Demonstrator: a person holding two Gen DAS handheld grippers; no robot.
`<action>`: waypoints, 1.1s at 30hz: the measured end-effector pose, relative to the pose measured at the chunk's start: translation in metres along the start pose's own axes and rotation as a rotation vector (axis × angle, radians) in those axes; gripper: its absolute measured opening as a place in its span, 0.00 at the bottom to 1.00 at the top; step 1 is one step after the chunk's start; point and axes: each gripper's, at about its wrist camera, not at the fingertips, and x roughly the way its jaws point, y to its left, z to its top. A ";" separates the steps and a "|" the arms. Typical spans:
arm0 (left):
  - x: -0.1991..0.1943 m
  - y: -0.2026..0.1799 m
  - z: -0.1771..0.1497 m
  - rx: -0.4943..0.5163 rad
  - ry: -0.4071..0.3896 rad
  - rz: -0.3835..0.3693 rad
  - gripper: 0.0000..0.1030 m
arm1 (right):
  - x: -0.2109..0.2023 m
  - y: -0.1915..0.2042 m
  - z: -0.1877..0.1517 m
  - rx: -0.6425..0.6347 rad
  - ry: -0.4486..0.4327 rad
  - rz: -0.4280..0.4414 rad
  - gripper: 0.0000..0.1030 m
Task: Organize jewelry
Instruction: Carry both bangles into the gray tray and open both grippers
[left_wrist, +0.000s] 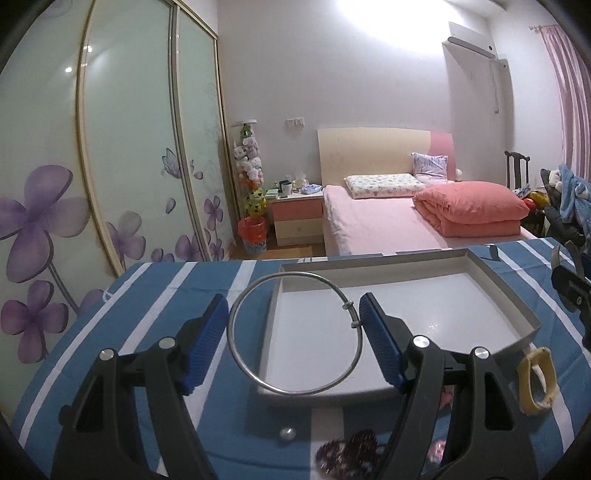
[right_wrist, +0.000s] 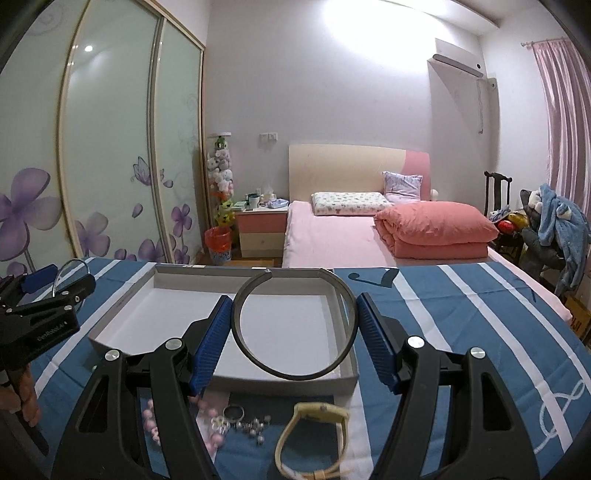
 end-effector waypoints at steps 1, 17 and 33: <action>0.004 -0.002 0.001 0.001 0.004 0.002 0.69 | 0.005 0.000 0.000 0.001 0.007 0.001 0.66; 0.074 -0.026 0.008 0.010 0.082 -0.012 0.69 | 0.066 0.008 -0.002 -0.003 0.142 0.013 0.66; 0.097 -0.031 0.005 0.007 0.113 -0.031 0.69 | 0.093 0.020 -0.006 -0.017 0.248 0.034 0.67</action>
